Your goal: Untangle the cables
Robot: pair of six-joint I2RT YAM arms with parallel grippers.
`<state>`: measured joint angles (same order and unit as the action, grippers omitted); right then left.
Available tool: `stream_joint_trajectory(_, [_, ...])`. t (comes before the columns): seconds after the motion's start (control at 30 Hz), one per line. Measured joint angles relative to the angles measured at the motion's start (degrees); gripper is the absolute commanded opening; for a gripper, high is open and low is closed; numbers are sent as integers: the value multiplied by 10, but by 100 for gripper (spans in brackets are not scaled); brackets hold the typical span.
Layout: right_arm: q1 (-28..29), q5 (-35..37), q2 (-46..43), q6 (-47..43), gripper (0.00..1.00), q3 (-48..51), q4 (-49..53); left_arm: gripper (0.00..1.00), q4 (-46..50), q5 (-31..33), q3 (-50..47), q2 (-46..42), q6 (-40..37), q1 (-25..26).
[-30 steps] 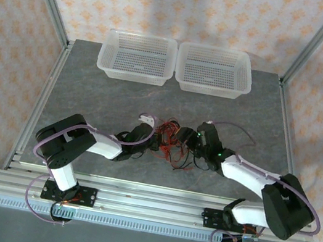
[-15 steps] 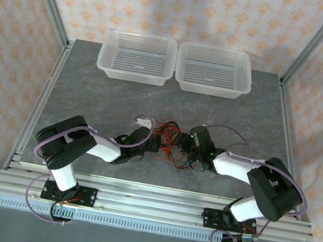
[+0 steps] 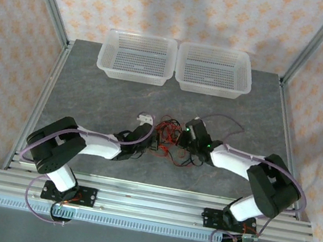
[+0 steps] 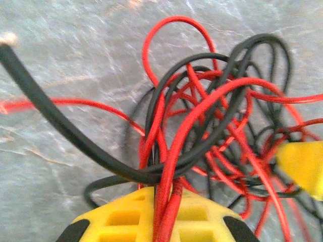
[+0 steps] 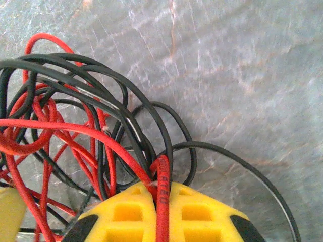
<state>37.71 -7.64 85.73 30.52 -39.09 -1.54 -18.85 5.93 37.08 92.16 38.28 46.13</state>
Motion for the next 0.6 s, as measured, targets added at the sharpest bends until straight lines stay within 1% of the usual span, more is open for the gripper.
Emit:
stream_joint_trajectory(0.07, [0, 21, -2, -48, 0, -18, 30, 0, 52, 32, 25, -4, -23, 0])
stream_joint_trajectory(0.17, [0, 58, -2, -104, 3, -35, 71, 0, 117, 76, 53, -9, -52, 0])
stream_joint_trajectory(0.27, [3, 84, 4, -142, 7, -49, 98, 0, 156, 100, 73, -10, -76, 0])
stream_joint_trajectory(0.4, [8, 112, 16, -168, 11, -70, 113, 0, 190, 126, 95, -10, -103, 0])
stream_joint_trajectory(0.6, [12, 175, 20, -178, 11, -91, 136, 0, 216, 162, 123, -9, -134, 0])
